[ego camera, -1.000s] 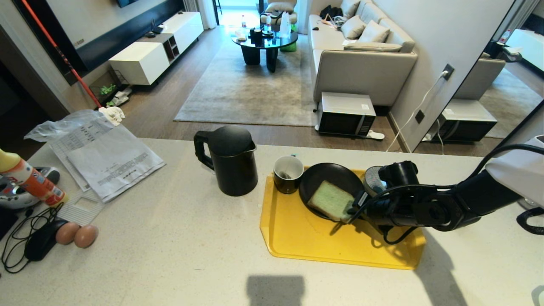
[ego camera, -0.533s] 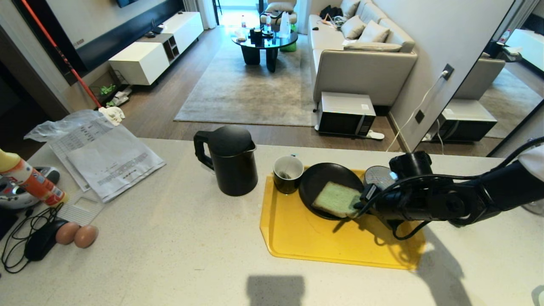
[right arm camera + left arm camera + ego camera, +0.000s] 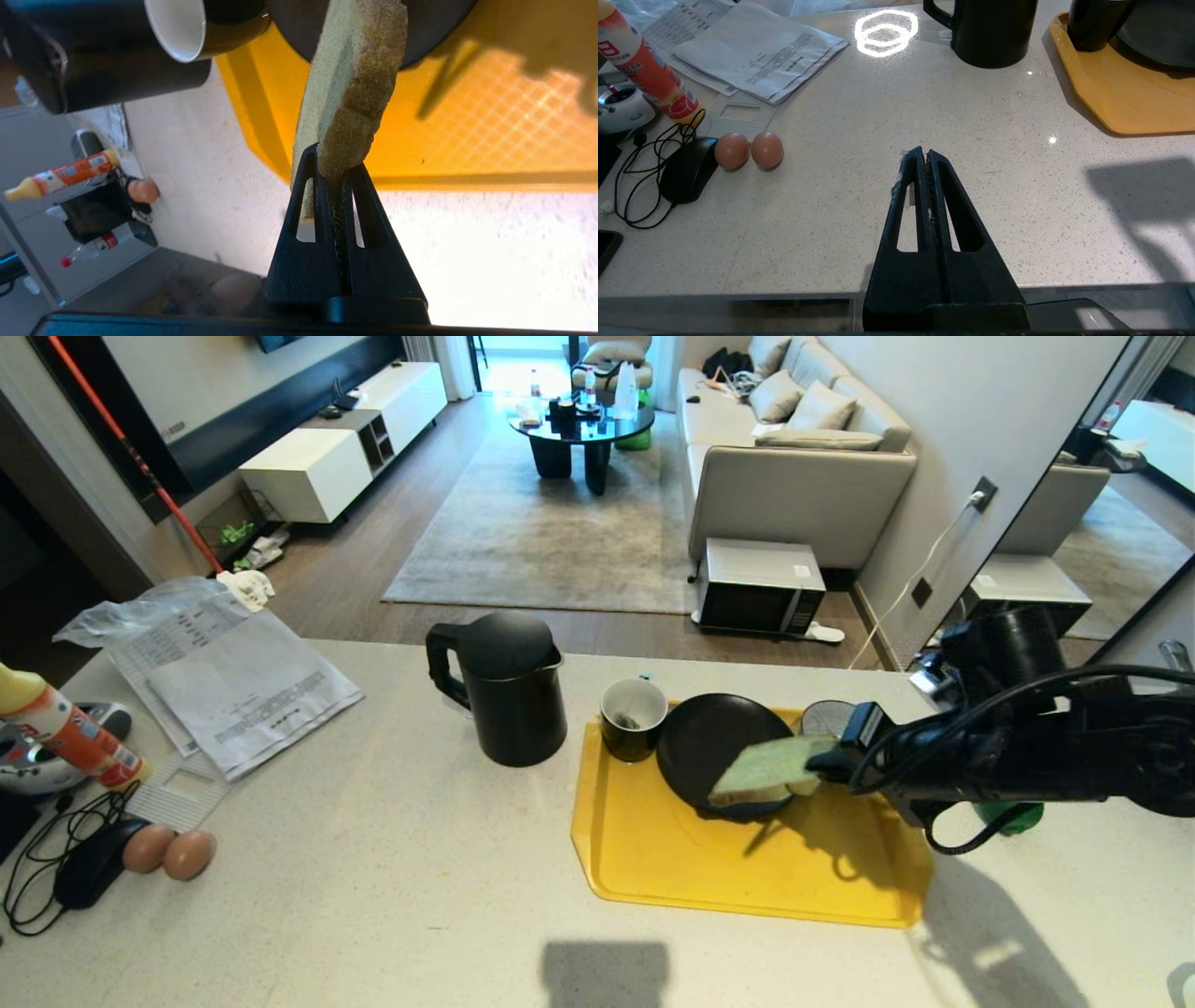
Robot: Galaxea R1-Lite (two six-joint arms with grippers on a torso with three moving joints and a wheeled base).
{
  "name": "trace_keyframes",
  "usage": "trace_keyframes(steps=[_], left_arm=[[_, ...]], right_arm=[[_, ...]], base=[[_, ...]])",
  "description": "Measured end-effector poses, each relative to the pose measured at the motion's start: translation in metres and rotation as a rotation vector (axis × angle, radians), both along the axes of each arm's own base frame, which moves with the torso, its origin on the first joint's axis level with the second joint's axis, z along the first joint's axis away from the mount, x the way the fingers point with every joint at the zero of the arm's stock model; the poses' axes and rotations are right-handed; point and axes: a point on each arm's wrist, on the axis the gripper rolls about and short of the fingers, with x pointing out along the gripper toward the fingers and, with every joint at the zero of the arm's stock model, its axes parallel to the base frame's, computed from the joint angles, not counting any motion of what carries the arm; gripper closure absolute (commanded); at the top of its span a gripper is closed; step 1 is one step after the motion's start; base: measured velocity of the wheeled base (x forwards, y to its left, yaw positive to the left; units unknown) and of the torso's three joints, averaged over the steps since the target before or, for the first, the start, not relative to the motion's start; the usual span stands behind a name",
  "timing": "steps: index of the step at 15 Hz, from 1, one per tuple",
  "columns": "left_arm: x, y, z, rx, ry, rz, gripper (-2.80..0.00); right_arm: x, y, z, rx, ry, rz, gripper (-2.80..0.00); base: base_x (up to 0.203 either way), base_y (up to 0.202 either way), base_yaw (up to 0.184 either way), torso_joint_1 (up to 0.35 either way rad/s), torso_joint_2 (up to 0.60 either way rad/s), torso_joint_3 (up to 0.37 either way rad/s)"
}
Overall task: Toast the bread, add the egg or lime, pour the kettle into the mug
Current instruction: Put the bread slices in the toaster
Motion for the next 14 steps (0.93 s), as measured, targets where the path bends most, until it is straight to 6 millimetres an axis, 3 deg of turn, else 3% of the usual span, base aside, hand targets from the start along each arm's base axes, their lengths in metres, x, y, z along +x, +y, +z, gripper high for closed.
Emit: trace_keyframes(steps=[6, 14], left_arm=[[0.000, 0.000, 0.000, 0.000, 0.000, 0.000, 0.00], [0.000, 0.000, 0.000, 0.000, 0.000, 0.000, 0.00]], right_arm=[[-0.057, -0.015, 0.050, -0.035, -0.102, 0.024, 0.00], [-0.161, -0.049, 0.099, -0.373, -0.398, 0.090, 0.00]], base=[[0.000, 0.000, 0.000, 0.000, 0.00, 0.000], [0.000, 0.000, 0.000, 0.000, 0.00, 0.000]])
